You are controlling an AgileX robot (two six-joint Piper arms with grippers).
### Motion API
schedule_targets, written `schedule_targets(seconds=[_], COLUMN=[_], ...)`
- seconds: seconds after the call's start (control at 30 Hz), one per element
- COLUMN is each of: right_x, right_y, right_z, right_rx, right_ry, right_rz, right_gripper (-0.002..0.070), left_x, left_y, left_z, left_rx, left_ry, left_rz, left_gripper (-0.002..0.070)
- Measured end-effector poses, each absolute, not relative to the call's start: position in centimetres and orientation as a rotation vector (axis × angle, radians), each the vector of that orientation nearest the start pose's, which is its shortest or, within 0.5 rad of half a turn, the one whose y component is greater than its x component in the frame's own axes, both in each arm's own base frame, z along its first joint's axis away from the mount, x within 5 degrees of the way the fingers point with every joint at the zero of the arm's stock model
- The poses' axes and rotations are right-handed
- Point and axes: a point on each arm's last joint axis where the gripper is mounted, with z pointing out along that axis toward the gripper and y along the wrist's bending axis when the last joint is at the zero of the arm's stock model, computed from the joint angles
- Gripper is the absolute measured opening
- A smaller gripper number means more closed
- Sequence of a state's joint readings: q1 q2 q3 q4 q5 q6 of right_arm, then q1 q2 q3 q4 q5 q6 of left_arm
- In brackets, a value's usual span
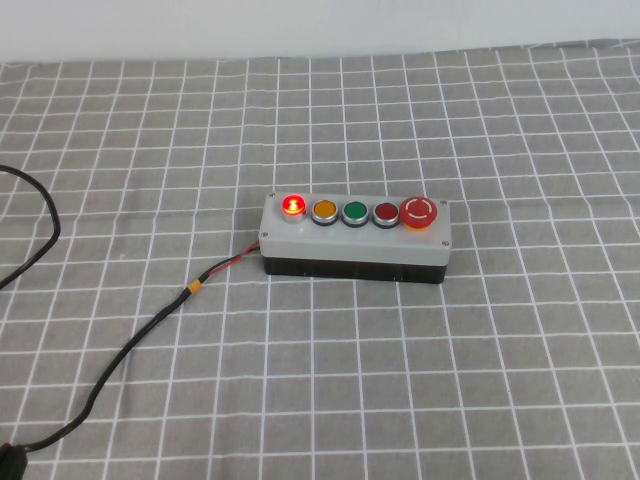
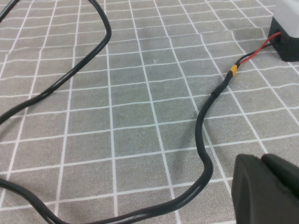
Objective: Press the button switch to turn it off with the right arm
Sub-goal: 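Press the lit red button on the button box to turn it off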
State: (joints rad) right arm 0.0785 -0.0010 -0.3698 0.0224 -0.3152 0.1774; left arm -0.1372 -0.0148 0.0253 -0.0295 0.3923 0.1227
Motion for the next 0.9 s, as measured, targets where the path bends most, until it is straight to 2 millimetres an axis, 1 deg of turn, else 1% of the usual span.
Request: schedule_targets(seconds=[0.07,0.17,0.23,0.27,0.37,0.47,0.57,0.67,0.73,0.83,0.9], right_x=[-0.3,0.5,2.0,2.7,5.7,8.5,10.7,12.4,13.5,15.0,16.2], right_y=[-0.1,0.0,0.2,0.3,0.6,1.1,2.1,2.7,2.8,2.8,2.7], right_z=[37.5,40.1,41.1,41.3,41.6,41.3,41.3,41.7,42.0,42.1,41.8], right_rx=[0.057,0.063,0.069,0.073,0.073,0.037,0.036,0.094,0.172,0.283,0.316], right_ry=[0.876,1.049,1.213,1.295,1.515,1.652,1.690,1.643,1.592,1.548,1.555], right_rz=[0.258,0.253,0.245,0.241,0.223,0.235,0.364,0.505,0.598,0.684,0.690], right_gripper=[-0.0016,-0.0016,-0.0016,-0.0016,-0.0016,-0.0016,-0.0016,-0.0016,-0.0016,-0.0016,-0.0016], left_x=[5.1,5.1,5.1,5.1,5.1,5.1,5.1,5.1,5.1,5.1,5.1], left_y=[-0.8,-0.8,-0.8,-0.8,-0.8,-0.8,-0.8,-0.8,-0.8,-0.8,-0.8], left_z=[17.0,17.0,17.0,17.0,17.0,17.0,17.0,17.0,17.0,17.0,17.0], left_rx=[0.227,0.227,0.227,0.227,0.227,0.227,0.227,0.227,0.227,0.227,0.227], left_ry=[1.873,1.873,1.873,1.873,1.873,1.873,1.873,1.873,1.873,1.873,1.873], left_rz=[-0.039,-0.039,-0.039,-0.039,-0.039,-0.039,-0.039,-0.039,-0.039,-0.039,-0.039], left_gripper=[-0.0003,-0.0003,-0.0003,-0.0003,-0.0003,-0.0003,-0.0003,-0.0003,-0.0003,-0.0003,-0.0003])
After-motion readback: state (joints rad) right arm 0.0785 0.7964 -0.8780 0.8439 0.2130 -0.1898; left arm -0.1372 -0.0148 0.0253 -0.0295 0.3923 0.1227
